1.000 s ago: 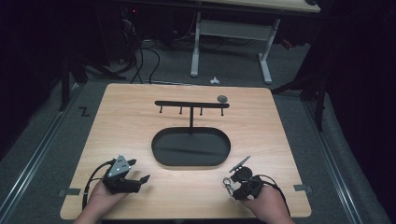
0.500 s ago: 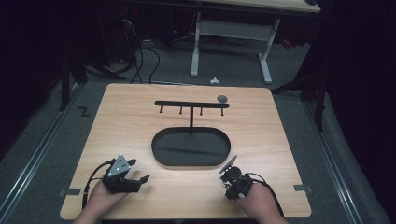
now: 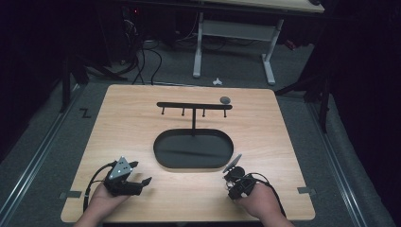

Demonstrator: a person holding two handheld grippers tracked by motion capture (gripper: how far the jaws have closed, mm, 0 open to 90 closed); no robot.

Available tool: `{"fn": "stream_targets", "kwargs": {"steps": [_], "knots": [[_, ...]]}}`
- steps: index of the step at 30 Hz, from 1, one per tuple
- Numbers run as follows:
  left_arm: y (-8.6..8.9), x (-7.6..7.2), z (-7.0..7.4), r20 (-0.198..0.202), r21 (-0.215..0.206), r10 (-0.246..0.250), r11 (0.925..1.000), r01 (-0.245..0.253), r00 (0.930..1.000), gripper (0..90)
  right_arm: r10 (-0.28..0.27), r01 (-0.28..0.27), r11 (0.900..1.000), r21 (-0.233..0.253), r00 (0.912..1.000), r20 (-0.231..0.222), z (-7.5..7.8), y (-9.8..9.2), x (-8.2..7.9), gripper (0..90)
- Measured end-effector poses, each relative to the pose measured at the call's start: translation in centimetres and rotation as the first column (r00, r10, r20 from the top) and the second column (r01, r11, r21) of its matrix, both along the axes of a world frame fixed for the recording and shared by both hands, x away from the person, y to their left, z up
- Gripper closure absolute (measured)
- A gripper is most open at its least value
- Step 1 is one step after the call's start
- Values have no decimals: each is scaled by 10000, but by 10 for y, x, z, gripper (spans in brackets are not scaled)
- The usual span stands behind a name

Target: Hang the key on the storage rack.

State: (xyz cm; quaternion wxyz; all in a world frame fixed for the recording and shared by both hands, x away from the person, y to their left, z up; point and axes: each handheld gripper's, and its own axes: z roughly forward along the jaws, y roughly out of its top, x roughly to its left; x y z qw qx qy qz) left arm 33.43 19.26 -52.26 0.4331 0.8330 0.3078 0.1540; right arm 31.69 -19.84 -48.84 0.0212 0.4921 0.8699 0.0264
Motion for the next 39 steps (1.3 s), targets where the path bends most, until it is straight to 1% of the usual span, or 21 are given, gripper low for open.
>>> {"fn": "stream_targets", "kwargs": {"steps": [4, 12, 14, 15, 16, 17, 18, 20, 22, 24, 27, 28, 29, 30, 31, 32, 33, 34, 36, 37, 39], "knots": [[0, 0, 0, 8, -3, -21, 10000, 22, 10000, 193, 80, -80, 10000, 54, 9999, 66, 0, -1, 0, 673], [0, 0, 0, 0, -24, -34, 10000, 34, 10000, 194, 115, -116, 9999, 96, 9999, 28, 0, -2, 0, 679], [0, 0, 0, -14, -5, -34, 10000, 34, 10000, 194, -67, 69, 9995, 294, 9999, -80, 1, -4, 3, 681], [0, 0, 0, -16, -7, -33, 10000, 33, 10000, 193, -271, 276, 9988, 398, 9996, -123, 1, -5, 3, 681], [0, 0, 0, -19, -1, -34, 10000, 34, 10000, 194, -12, 13, 9988, 480, 10000, -15, 0, -8, 5, 681], [0, 0, 0, -19, -1, -34, 10000, 34, 10000, 193, -12, 13, 9988, 480, 10000, -15, 0, -8, 5, 681], [0, 0, 0, -26, -7, 2, 10000, -2, 10000, 194, -269, 276, 9981, 544, 9995, -138, 1, -9, 6, 681], [0, 1, 0, -30, 2, 18, 10000, -18, 10000, 194, -368, 377, 9979, 523, 9992, -169, 1, -9, 7, 682], [0, 0, 0, -24, -8, 23, 10000, -23, 10000, 194, -352, 361, 9980, 516, 9992, -185, 2, -10, 7, 681], [0, 0, -1, -30, 4, 19, 10000, -19, 10000, 194, -347, 362, 9975, 599, 9990, -266, 6, -11, 8, 682], [0, 1, -1, -40, 5, 16, 10000, -16, 10000, 193, -349, 367, 9971, 670, 9990, -269, 10, -12, 8, 682], [0, 0, -1, -34, 6, 0, 10000, 0, 10000, 193, -443, 463, 9958, 789, 9986, -278, 16, -14, 9, 682], [0, 0, -1, -34, -3, 2, 10000, -2, 10000, 193, -645, 671, 9944, 811, 9973, -343, 19, -15, 9, 682], [0, 0, -1, -34, -3, 2, 10000, -2, 10000, 194, -645, 671, 9944, 811, 9973, -343, 19, -15, 9, 682], [0, 0, -1, -32, 6, 3, 10000, -3, 10000, 194, -493, 514, 9950, 854, 9984, -267, 22, -17, 10, 682], [0, 0, 0, -36, -11, 13, 10000, -13, 10000, 194, -481, 497, 9949, 878, 9986, -201, 28, -19, 10, 682], [0, 0, 0, -36, -11, 13, 10000, -13, 10000, 193, -481, 497, 9949, 878, 9986, -201, 28, -19, 10, 682], [0, 0, 0, -30, -6, 5, 10000, -5, 10000, 194, -535, 550, 9945, 887, 9984, -191, 34, -21, 11, 683], [0, 0, 0, -38, 6, -7, 10000, 7, 10000, 194, -689, 699, 9941, 827, 9975, -151, 40, -22, 12, 682], [0, 0, -1, -41, -6, -13, 10000, 13, 10000, 193, -557, 560, 9950, 825, 9984, -67, 43, -23, 13, 683], [0, 0, -1, -43, -4, -18, 10000, 18, 10000, 194, -633, 634, 9942, 871, 9980, -33, 48, -24, 15, 683]]}}
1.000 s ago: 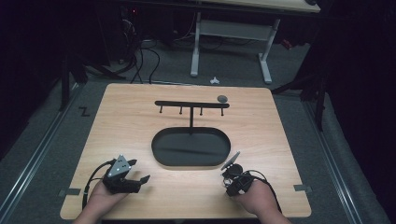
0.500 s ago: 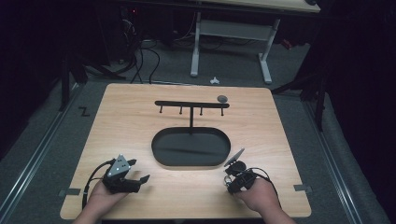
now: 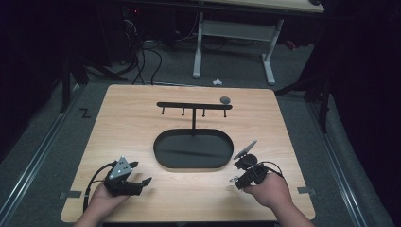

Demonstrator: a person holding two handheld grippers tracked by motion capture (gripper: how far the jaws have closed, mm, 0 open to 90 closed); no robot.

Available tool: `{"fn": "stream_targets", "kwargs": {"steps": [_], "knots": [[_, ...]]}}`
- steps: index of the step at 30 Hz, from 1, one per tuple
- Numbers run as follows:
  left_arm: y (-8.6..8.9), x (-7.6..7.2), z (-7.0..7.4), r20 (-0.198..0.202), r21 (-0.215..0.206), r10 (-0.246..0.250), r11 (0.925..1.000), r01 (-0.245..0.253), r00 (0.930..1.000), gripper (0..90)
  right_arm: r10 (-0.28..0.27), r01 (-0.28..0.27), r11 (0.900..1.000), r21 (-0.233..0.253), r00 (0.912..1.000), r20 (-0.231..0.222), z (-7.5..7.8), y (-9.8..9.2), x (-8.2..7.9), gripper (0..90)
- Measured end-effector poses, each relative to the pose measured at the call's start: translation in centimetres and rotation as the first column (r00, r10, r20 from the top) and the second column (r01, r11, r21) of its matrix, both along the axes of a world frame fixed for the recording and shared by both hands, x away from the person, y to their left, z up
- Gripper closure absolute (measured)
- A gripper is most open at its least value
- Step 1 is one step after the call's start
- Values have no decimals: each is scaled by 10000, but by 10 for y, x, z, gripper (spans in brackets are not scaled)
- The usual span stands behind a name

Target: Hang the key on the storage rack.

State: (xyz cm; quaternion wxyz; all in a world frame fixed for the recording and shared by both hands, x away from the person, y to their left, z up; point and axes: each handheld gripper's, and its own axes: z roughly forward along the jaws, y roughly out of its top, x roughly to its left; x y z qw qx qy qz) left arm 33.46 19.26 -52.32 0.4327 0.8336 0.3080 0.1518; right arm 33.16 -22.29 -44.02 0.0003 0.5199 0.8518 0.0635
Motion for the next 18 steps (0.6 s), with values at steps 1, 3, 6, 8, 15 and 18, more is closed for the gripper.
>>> {"fn": "stream_targets", "kwargs": {"steps": [1, 3, 6, 8, 15, 18], "knots": [[0, 0, 0, 0, -4, 2, 10000, -2, 10000, 194, -67, 67, 10000, 22, 10000, -4, 3, 0, 1, 683], [0, 0, 0, 11, -1, 8, 10000, -8, 10000, 194, -60, 60, 10000, 31, 10000, 34, 9, -2, 3, 683], [0, 0, 0, 5, -3, 6, 10000, -6, 10000, 194, -31, 31, 10000, -11, 10000, 92, 16, -3, 5, 683], [0, 0, 0, 12, -9, 6, 10000, -6, 10000, 194, -108, 108, 9999, -24, 9999, 124, 23, -2, 7, 683], [1, 0, 1, -3, -17, -7, 10000, 7, 10000, 194, -190, 187, 9998, 73, 9990, 416, 55, 1, 21, 682], [1, 0, 1, 1, -18, -13, 10000, 13, 10000, 194, -279, 275, 9996, 95, 9984, 501, 61, 2, 25, 683]]}}
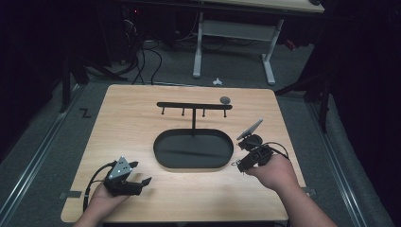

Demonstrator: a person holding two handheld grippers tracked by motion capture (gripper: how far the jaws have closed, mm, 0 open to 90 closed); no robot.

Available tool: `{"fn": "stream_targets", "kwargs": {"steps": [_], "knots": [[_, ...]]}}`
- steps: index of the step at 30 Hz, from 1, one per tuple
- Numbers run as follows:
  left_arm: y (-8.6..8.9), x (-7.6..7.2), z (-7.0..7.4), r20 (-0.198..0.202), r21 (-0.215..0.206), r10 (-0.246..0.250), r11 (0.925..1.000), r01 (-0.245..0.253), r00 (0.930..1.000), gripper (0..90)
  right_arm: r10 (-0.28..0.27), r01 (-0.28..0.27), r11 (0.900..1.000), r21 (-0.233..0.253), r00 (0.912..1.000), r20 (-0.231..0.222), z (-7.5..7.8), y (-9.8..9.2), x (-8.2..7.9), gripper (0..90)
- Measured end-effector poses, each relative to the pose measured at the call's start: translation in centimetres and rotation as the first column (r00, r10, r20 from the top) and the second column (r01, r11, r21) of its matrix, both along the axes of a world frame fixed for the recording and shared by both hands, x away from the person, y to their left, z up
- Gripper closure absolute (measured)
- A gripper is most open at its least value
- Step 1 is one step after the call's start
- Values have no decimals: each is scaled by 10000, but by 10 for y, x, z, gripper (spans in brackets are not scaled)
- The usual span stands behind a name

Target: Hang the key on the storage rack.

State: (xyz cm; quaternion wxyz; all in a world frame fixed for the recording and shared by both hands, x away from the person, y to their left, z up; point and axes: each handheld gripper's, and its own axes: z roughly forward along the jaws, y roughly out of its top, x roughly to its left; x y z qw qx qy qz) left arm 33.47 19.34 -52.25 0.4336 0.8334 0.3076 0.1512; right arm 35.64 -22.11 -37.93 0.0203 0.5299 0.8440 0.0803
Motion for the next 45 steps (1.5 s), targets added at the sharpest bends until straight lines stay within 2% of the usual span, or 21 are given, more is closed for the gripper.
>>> {"fn": "stream_targets", "kwargs": {"steps": [6, 13, 23, 40, 45], "knots": [[0, 0, 0, -1, -11, -1, 10000, 1, 10000, 194, -72, 72, 10000, 13, 9994, 327, 20, 4, 11, 683], [0, 0, 0, -1, -13, -6, 10000, 6, 10000, 194, -263, 252, 9994, 217, 9983, 522, 33, 5, 18, 684], [0, 0, 0, 4, -27, -1, 10000, 1, 10000, 194, -411, 396, 9990, 193, 9952, 889, 50, 4, 25, 684], [1, 0, 0, 8, -54, 14, 10000, -14, 10000, 194, -360, 348, 9993, 129, 9942, 1012, 66, 10, 39, 684], [1, 0, 0, 11, -72, 33, 10000, -33, 10000, 194, -328, 319, 9994, 100, 9927, 1156, 72, 18, 49, 684]]}}
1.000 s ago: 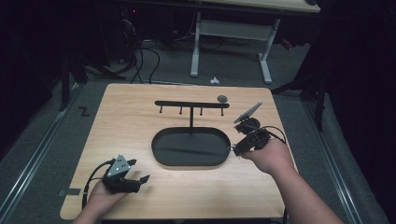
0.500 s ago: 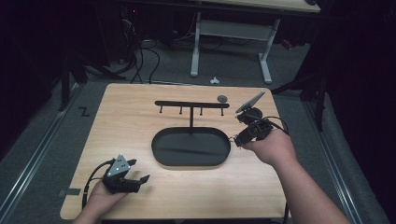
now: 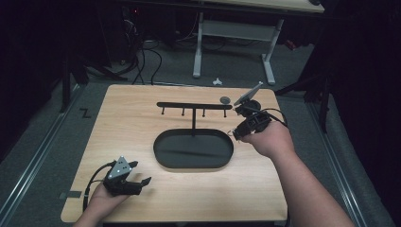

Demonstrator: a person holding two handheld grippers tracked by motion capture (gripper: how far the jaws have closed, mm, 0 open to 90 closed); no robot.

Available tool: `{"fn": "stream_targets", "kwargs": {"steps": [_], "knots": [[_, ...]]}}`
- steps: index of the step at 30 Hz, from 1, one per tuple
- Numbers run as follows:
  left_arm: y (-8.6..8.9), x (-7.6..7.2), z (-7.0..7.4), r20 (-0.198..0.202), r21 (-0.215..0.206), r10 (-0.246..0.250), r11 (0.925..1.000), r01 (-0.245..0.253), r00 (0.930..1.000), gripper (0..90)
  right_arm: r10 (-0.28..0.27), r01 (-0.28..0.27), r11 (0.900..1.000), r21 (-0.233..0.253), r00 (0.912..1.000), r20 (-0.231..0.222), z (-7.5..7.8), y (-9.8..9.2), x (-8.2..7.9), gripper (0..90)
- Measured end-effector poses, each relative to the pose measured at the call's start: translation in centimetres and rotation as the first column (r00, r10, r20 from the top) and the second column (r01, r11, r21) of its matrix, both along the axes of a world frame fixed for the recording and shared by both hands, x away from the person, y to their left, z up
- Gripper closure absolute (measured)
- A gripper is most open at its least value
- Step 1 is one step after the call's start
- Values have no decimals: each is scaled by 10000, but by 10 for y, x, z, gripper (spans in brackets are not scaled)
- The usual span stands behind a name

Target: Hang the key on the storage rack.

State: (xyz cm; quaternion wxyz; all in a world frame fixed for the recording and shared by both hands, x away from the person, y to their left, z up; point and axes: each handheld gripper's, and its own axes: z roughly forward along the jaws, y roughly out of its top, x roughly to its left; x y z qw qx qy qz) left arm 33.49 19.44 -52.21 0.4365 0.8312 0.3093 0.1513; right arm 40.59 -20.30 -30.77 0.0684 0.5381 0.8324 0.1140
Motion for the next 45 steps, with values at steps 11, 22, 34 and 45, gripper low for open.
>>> {"fn": "stream_targets", "kwargs": {"steps": [11, 22, 34, 45], "knots": [[1, 1, 0, -18, -25, 14, 10000, -14, 10000, 193, -64, 63, 10000, 47, 9997, 219, 7, 5, 19, 684], [1, 1, 0, -26, -15, -4, 10000, 4, 10000, 194, -75, 71, 9999, 125, 9993, 360, 15, 14, 31, 684], [1, 1, 0, -47, -29, 4, 10000, -4, 10000, 193, -150, 145, 9998, 99, 9988, 475, 18, 17, 42, 684], [2, 1, 0, -67, -59, 14, 10000, -15, 10000, 193, -340, 331, 9993, 187, 9979, 544, 15, 13, 51, 684]]}}
